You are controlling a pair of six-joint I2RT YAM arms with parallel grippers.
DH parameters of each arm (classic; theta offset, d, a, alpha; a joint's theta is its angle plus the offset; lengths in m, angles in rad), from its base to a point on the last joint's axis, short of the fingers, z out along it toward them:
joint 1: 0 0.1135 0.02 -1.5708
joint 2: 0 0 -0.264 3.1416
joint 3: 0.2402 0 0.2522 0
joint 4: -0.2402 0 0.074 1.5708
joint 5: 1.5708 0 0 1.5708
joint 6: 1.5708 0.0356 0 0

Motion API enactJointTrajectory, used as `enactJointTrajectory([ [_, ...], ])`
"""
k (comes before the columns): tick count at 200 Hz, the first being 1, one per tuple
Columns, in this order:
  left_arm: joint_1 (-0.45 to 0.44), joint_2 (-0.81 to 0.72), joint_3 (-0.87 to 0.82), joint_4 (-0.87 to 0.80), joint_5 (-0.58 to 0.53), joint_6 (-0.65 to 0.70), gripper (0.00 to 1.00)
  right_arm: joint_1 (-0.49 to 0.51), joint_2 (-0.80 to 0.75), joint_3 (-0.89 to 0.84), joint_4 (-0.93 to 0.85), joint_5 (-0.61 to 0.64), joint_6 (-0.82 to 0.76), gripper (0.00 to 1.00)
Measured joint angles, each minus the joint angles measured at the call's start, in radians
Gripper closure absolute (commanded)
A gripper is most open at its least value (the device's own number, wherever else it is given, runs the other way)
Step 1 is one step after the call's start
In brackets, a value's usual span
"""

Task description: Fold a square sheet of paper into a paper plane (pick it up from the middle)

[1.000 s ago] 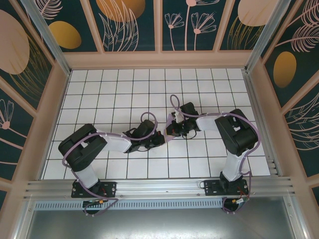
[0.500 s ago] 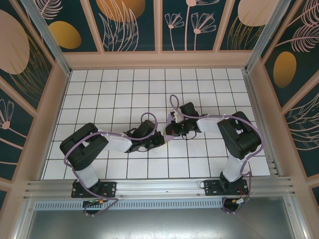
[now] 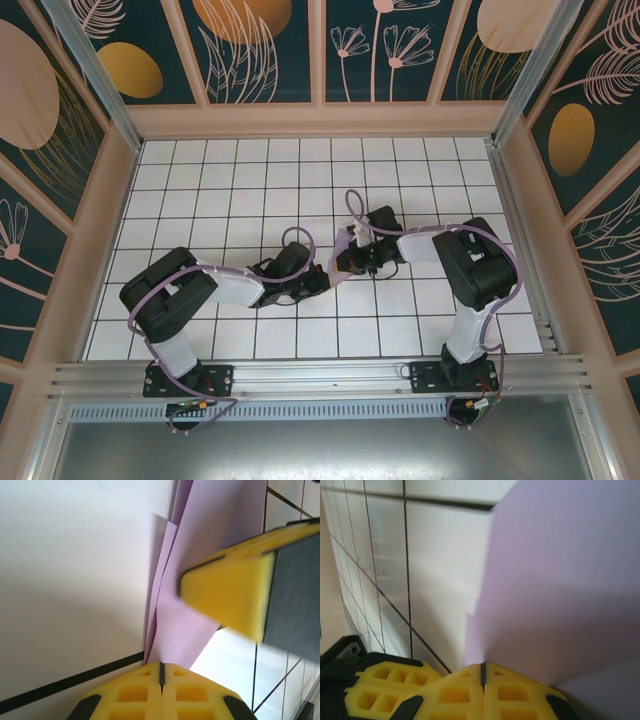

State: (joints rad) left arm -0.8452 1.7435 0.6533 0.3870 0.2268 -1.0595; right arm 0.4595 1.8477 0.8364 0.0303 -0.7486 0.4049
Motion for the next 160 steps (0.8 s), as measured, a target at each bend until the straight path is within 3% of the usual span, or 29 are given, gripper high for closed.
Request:
enactJointTrajectory([
  [46, 0.000, 0.000, -0.028, 0.053, 0.000, -0.012, 1.00, -0.134, 0.065, 0.099, -0.039, 0.000, 0.000, 1.00],
  [98, 0.000, -0.003, -0.034, 0.065, 0.000, -0.012, 1.00, -0.283, 0.089, 0.179, -0.030, 0.124, 0.000, 1.00],
  [144, 0.000, -0.035, -0.027, -0.003, -0.011, 0.017, 1.00, -0.246, 0.089, 0.183, -0.039, 0.131, -0.008, 1.00],
  [160, 0.000, -0.060, -0.016, -0.048, -0.027, 0.037, 0.94, -0.213, 0.089, 0.179, -0.037, 0.131, -0.008, 1.00],
])
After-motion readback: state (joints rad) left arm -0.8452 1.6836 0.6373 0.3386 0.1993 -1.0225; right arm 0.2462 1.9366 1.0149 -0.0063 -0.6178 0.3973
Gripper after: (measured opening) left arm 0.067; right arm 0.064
